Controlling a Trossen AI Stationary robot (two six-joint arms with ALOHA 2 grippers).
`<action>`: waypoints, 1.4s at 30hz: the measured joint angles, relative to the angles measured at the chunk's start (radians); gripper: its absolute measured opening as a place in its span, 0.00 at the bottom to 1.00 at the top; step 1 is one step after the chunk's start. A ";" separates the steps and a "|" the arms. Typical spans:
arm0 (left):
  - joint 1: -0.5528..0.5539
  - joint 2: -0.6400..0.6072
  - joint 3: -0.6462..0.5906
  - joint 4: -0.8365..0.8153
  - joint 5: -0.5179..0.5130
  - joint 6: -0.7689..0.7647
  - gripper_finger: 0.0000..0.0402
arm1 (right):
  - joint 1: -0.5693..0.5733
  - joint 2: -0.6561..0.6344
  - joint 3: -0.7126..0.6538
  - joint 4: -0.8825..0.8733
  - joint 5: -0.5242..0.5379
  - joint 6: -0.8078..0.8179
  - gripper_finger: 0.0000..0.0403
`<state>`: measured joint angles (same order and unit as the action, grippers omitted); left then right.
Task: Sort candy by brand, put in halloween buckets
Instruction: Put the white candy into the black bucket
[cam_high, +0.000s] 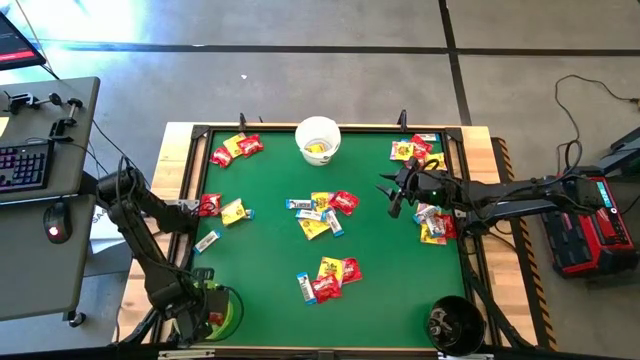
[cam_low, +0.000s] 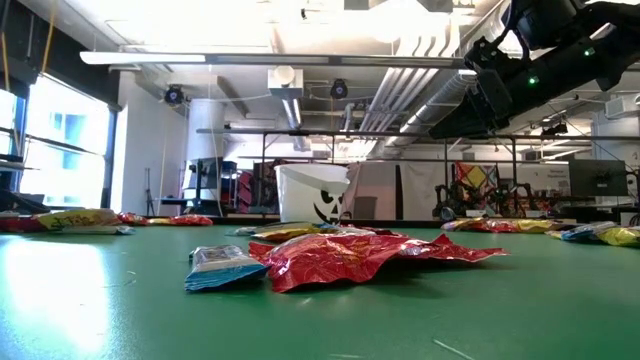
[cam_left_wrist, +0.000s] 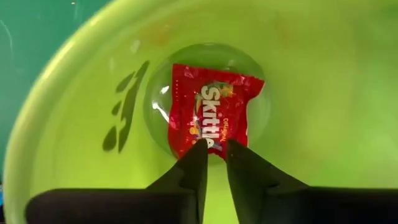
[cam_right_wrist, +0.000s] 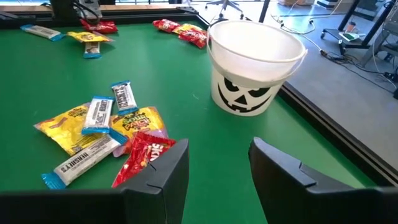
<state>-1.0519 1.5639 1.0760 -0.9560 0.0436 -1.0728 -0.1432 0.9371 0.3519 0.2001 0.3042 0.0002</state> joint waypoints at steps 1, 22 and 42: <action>0.001 0.000 0.000 -0.002 0.000 -0.001 0.16 | 0.000 0.000 0.000 0.000 0.000 0.000 0.39; 0.081 -0.189 0.111 -0.097 -0.169 0.184 0.01 | 0.000 -0.001 0.000 0.003 -0.019 0.000 0.34; 0.637 -0.255 -0.033 0.178 -0.238 1.037 0.00 | 0.000 -0.001 0.000 -0.046 -0.085 0.003 0.24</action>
<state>-0.4148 1.3090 1.0430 -0.7780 -0.1949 -0.0355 -0.1432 0.9360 0.3519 0.1542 0.2197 0.0036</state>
